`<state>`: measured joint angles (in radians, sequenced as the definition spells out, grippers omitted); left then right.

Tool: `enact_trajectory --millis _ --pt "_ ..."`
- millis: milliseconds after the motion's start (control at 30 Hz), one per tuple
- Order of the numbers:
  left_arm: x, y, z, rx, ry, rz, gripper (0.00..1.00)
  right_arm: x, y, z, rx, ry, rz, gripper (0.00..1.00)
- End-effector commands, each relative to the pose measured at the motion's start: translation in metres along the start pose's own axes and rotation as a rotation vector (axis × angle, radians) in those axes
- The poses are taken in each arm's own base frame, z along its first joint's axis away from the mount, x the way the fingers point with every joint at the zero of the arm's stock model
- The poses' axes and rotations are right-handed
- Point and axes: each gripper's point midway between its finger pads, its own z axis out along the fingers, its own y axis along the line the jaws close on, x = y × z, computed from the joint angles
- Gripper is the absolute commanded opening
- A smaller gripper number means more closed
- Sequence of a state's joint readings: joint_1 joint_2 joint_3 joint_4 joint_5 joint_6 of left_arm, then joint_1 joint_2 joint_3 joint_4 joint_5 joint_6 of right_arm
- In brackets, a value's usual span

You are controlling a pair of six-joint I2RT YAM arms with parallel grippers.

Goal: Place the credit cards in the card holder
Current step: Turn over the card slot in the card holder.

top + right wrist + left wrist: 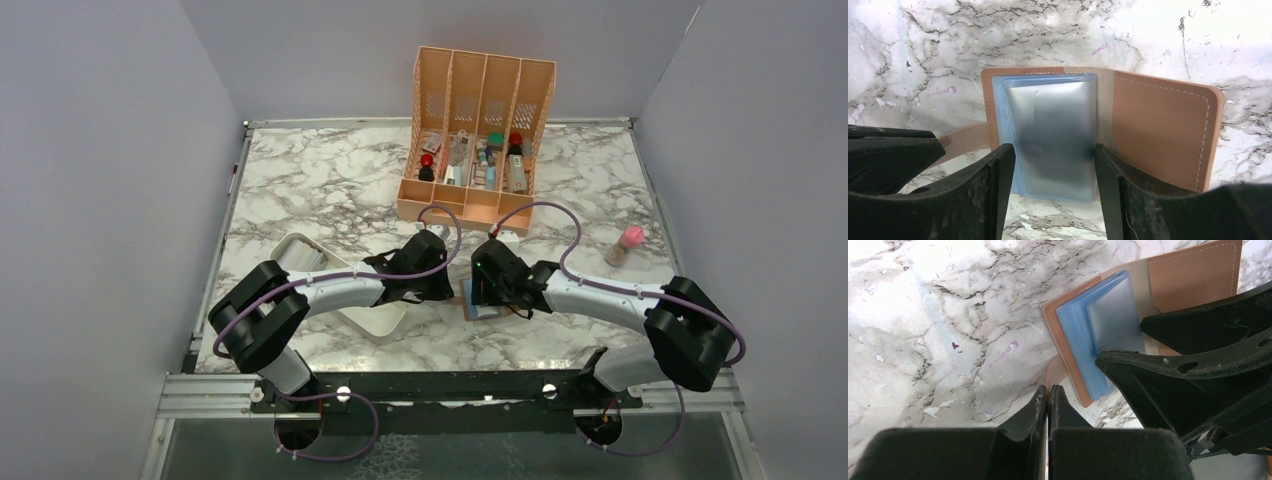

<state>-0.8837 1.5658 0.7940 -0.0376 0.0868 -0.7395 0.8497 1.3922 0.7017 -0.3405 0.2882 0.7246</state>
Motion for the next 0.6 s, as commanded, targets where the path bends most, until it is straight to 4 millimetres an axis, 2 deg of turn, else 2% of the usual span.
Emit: enact_trajectory --millis 0,200,567 --pt "-0.0040 -0.0006 -0.0020 0.011 -0.020 0.009 0.00 0.0002 -0.0070 0.0022 0.041 -0.012 -0.011 0.67" --pt "-0.0047 -0.0022 -0.0031 0.016 -0.023 0.009 0.00 0.0036 -0.0023 0.0091 0.028 0.003 -0.012 0.70" --pt "-0.0034 0.0016 -0.0041 0.004 -0.028 0.005 0.00 0.0037 -0.0099 0.0072 0.053 -0.011 -0.010 0.58"
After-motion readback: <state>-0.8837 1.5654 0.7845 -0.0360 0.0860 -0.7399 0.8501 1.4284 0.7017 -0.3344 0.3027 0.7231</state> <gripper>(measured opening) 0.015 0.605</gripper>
